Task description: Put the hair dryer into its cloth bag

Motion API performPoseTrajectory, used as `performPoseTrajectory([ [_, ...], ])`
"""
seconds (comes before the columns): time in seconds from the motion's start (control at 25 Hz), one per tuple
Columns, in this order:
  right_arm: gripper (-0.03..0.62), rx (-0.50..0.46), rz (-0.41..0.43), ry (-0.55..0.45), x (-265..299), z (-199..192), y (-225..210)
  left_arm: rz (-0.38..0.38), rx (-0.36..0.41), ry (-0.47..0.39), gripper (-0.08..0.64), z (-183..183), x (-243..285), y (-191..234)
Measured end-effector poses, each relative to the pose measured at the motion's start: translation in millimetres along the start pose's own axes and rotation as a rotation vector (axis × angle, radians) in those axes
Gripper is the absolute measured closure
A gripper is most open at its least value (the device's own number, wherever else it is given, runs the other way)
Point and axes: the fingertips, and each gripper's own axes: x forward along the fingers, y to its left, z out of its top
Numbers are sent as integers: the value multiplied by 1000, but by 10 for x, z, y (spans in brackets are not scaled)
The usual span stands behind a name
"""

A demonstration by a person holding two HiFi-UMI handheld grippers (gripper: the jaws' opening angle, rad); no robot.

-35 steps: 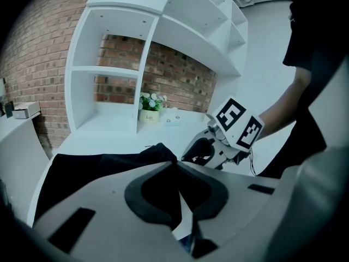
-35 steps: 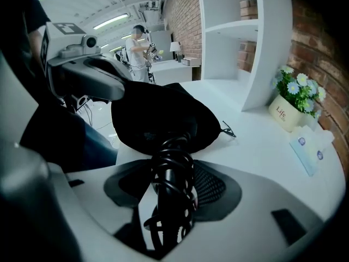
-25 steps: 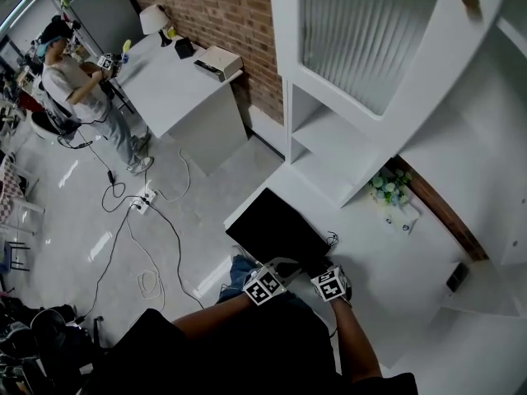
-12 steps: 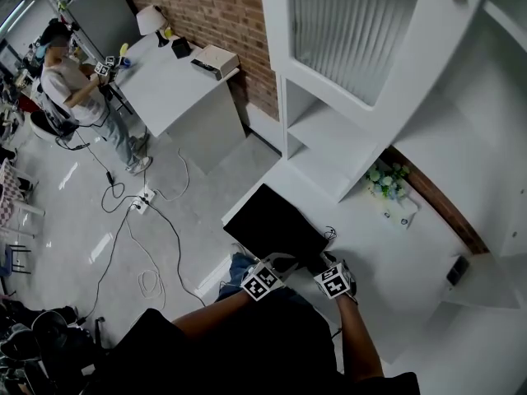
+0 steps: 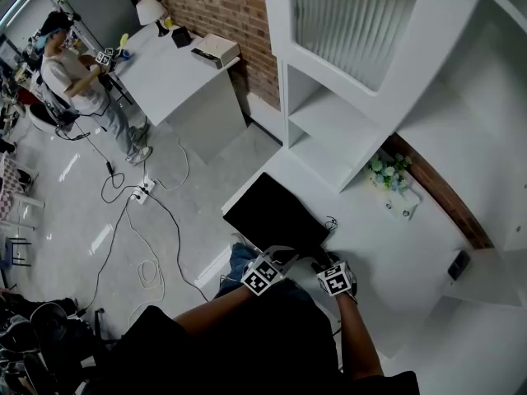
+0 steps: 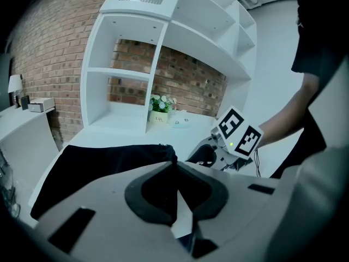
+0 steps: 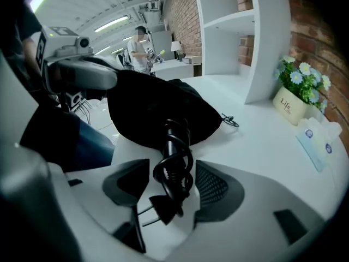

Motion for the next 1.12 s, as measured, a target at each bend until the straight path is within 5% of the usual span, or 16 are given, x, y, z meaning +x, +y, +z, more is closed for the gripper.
performPoseTrajectory([
  [0.08,359,-6,-14,11,43,-19,-10,4,-3,-1,525,-8,3,-10],
  [1.12,379,-146,-28,-89,156,882,49,-21,-16,-76,525,193,-177,103],
])
